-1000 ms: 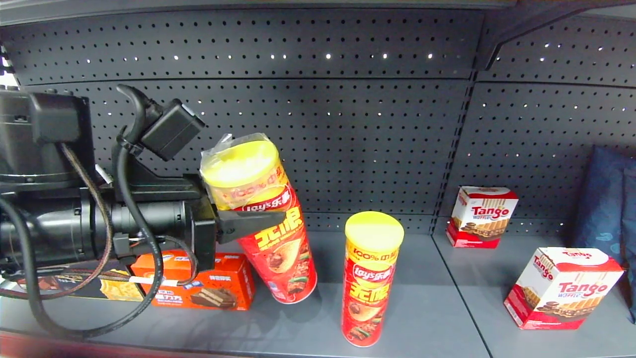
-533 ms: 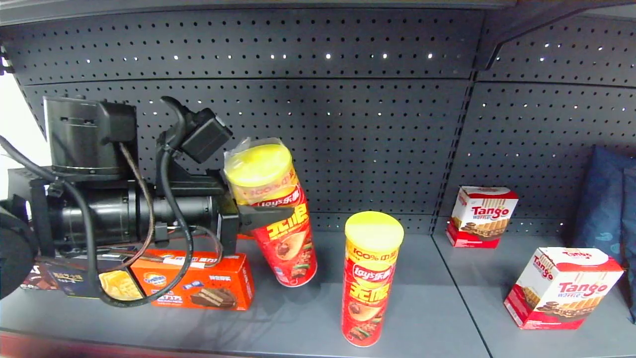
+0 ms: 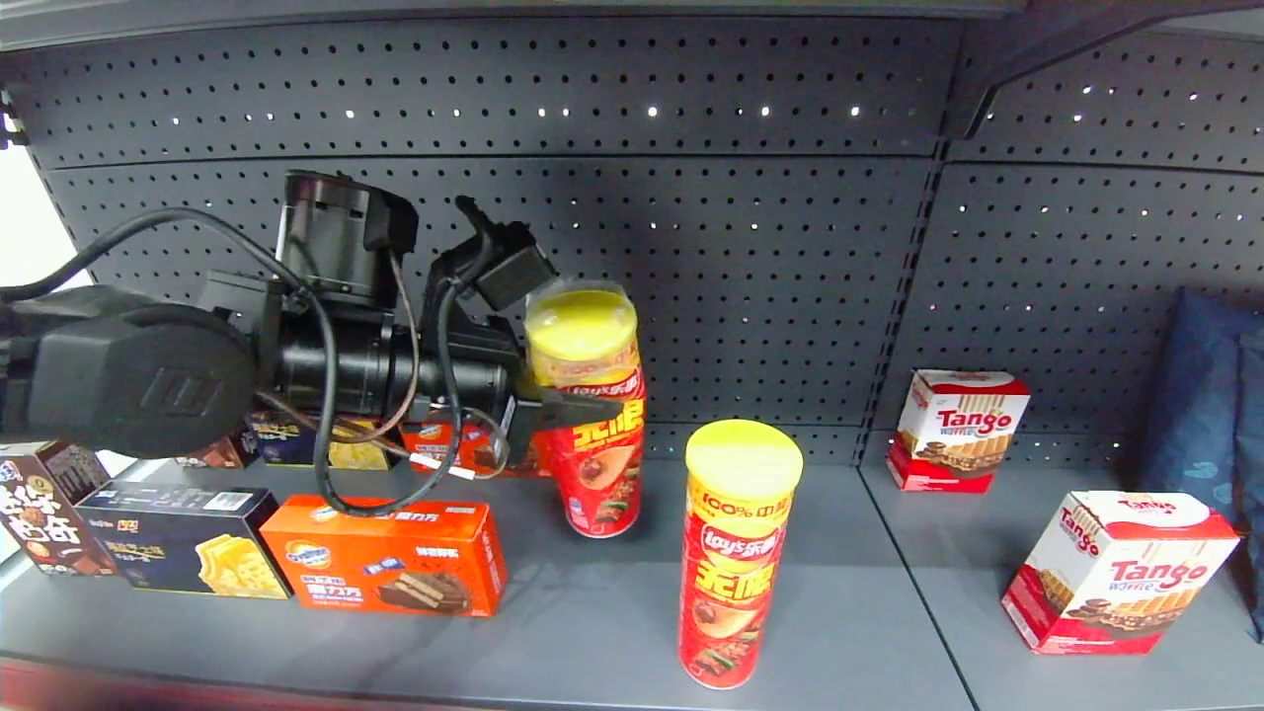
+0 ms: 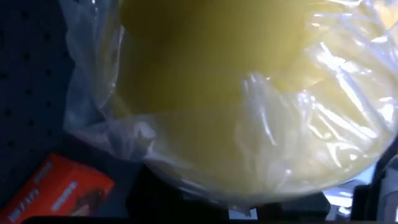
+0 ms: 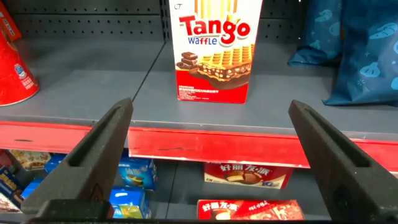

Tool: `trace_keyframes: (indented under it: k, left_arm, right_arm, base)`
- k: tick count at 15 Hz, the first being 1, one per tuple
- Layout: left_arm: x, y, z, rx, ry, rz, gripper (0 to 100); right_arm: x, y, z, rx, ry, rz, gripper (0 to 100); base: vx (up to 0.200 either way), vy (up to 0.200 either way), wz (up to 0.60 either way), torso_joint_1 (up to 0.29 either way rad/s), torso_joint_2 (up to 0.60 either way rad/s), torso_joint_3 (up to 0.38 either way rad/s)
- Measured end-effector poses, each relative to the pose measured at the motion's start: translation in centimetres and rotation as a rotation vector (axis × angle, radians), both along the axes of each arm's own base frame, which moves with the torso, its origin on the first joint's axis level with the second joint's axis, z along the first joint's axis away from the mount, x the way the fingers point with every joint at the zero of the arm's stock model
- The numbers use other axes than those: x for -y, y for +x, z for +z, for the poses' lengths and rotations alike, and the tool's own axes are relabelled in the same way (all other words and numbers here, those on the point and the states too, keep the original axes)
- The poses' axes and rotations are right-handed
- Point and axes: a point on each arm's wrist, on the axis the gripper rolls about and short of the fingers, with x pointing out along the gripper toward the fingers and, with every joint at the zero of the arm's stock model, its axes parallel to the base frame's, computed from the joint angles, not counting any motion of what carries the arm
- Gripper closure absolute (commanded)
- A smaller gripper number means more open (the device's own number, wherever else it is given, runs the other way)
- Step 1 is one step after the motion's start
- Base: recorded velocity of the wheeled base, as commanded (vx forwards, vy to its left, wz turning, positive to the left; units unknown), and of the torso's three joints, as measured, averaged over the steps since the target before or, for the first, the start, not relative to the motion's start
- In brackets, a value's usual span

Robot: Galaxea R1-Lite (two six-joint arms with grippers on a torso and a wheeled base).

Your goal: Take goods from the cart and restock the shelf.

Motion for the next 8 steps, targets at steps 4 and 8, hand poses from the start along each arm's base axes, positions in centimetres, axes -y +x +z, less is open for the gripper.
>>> trace_keyframes:
  k: [4, 8]
  left_arm:
    - [1.2, 2.5, -0.8, 0.003, 0.0, -0.049, 100]
    - [1.9, 3.9, -1.7, -0.019, -0.028, -0.113, 100]
  right_arm:
    - [0.0, 0.0, 0.0, 0.0, 0.0, 0.0, 0]
    - [0.0, 0.0, 0.0, 0.0, 0.0, 0.0, 0]
  base:
    - [0.0, 0.0, 0.0, 0.0, 0.0, 0.0]
    - [0.0, 0.0, 0.0, 0.0, 0.0, 0.0]
